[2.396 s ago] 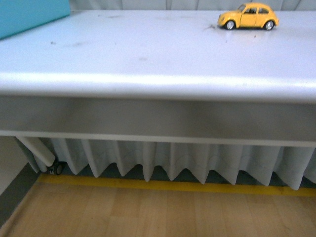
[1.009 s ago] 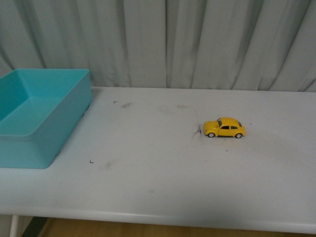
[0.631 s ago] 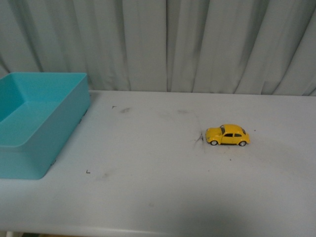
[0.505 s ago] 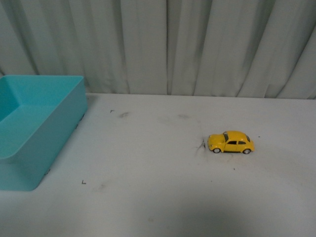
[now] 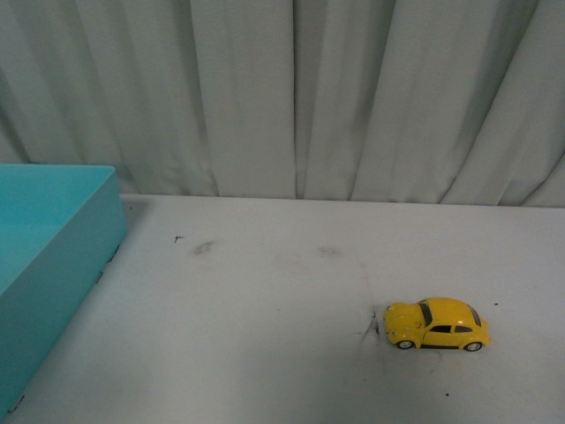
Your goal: Wind up and store yellow beetle toy
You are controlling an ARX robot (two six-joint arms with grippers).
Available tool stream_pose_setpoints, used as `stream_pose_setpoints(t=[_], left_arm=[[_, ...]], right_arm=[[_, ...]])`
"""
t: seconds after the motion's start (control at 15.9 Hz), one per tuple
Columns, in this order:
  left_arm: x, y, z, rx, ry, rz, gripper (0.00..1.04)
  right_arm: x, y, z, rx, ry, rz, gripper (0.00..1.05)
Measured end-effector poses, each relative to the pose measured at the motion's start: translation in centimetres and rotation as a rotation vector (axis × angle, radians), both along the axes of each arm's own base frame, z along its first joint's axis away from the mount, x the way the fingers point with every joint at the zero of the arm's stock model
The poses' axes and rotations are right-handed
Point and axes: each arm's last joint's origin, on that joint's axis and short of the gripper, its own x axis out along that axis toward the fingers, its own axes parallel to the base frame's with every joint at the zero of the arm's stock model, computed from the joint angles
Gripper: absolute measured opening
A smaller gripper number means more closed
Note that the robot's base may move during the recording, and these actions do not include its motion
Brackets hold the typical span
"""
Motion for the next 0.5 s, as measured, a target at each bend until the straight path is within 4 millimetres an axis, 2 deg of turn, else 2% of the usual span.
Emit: stream_pose_setpoints(t=[0.5], left_arm=[[0.0,0.0,0.0,0.0,0.0,0.0,0.98]], right_arm=[[0.0,0.0,-0.01,0.0,0.0,0.0,0.98]])
